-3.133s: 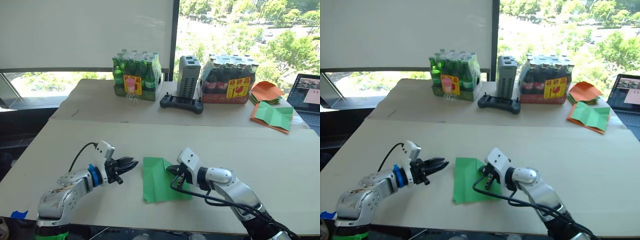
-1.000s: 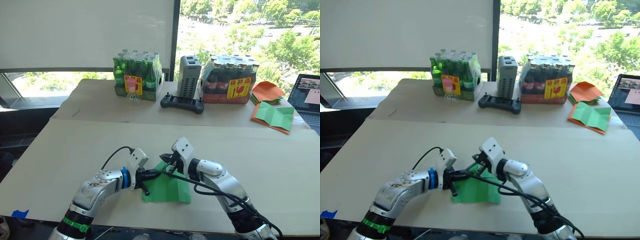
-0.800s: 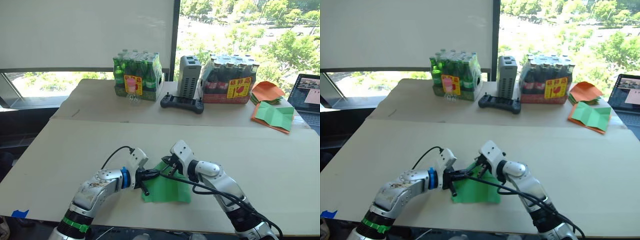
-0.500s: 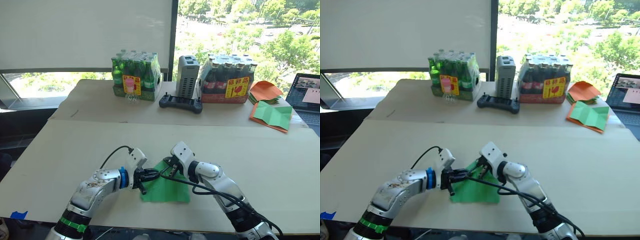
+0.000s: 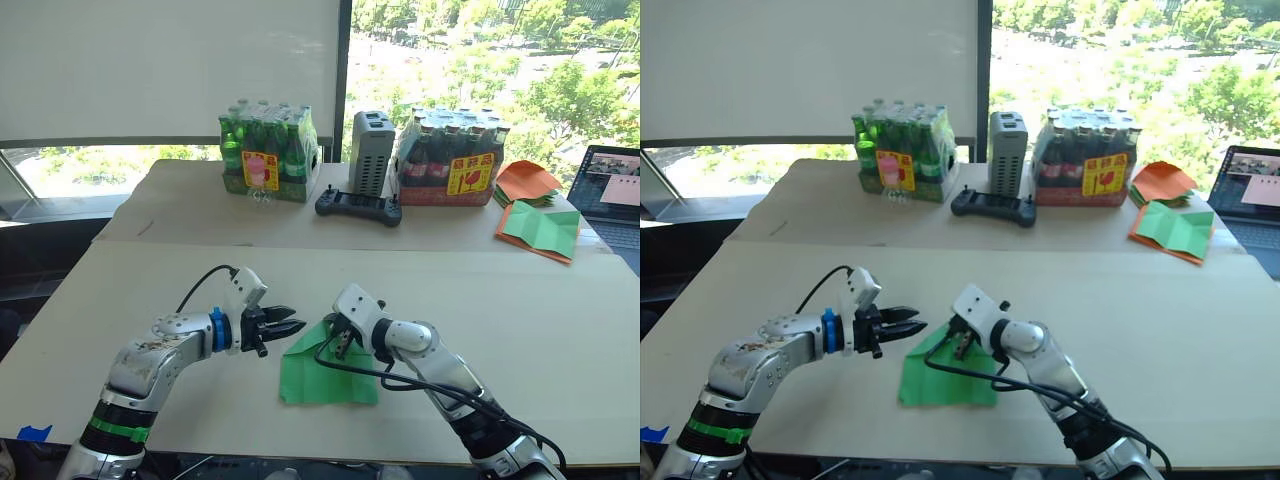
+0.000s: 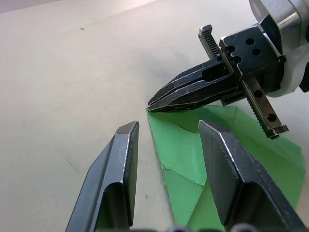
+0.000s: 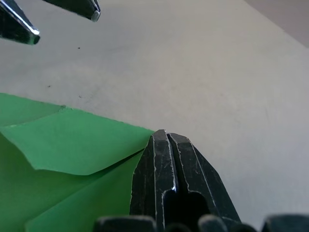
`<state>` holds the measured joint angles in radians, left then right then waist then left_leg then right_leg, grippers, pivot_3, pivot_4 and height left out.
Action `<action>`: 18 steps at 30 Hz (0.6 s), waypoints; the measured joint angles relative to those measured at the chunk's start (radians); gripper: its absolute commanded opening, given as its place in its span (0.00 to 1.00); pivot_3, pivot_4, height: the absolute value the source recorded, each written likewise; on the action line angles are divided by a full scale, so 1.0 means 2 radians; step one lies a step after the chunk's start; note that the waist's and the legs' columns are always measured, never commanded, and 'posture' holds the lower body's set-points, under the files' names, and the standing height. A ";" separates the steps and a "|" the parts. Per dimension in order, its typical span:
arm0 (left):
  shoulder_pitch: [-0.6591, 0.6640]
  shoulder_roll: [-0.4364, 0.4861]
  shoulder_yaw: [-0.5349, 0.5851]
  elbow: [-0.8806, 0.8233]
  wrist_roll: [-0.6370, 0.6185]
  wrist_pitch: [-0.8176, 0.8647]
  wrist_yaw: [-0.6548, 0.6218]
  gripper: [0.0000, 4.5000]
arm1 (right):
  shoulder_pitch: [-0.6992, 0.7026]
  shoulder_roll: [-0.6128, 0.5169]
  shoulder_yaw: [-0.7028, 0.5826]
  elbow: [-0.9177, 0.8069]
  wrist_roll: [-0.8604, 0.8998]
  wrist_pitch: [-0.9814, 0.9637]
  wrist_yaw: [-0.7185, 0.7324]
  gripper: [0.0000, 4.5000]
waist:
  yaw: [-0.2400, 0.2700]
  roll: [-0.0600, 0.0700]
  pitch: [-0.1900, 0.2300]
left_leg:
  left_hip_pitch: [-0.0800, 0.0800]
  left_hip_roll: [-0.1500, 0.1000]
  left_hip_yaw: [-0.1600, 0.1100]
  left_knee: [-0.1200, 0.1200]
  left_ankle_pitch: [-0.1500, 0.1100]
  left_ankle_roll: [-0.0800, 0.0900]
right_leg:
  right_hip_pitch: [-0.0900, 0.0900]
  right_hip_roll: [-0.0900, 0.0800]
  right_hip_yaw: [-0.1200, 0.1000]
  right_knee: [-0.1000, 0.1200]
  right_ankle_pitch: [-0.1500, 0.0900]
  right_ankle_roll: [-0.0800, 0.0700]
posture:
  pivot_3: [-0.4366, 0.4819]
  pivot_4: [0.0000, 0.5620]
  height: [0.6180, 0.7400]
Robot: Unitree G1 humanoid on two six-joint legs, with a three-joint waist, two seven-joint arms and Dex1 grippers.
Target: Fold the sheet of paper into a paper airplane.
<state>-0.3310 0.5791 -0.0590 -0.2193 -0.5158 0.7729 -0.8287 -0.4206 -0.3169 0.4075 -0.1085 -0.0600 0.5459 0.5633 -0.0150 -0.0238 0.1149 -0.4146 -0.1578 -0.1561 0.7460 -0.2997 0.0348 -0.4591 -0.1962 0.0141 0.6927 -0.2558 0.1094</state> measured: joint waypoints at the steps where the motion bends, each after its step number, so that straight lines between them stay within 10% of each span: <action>1: -0.001 0.000 -0.002 0.002 0.001 -0.001 -0.001 0.14 | -0.001 0.000 0.002 0.000 -0.003 0.001 0.001 0.00 | 0.000 0.000 0.000 | 0.000 0.000 0.000 0.000 0.000 0.000 | 0.000 0.000 0.000 0.000 0.000 0.000 | 0.48 0.27 0.47; 3: -0.006 -0.001 -0.004 0.011 0.004 -0.002 0.000 0.02 | -0.004 -0.001 0.005 0.000 -0.008 0.001 0.003 0.00 | 0.000 0.000 0.000 | 0.000 0.000 0.000 0.000 0.000 0.000 | 0.000 0.000 0.000 0.000 0.000 0.000 | 0.48 0.27 0.47; 18: -0.051 -0.058 -0.082 0.083 0.091 -0.041 0.026 0.02 | -0.008 -0.002 0.009 -0.002 -0.026 0.001 0.012 0.00 | 0.000 0.000 0.000 | 0.000 0.000 0.000 0.000 0.000 0.000 | 0.000 0.000 0.000 0.000 0.000 0.000 | 0.48 0.27 0.47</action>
<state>-0.4337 0.4634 -0.2225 -0.0539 -0.3337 0.6901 -0.7764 -0.4371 -0.3214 0.4265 -0.1123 -0.1129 0.5485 0.5878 -0.0146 -0.0239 0.1148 -0.4143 -0.1579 -0.1561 0.7461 -0.2996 0.0346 -0.4588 -0.1962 0.0141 0.6927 -0.2558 0.1094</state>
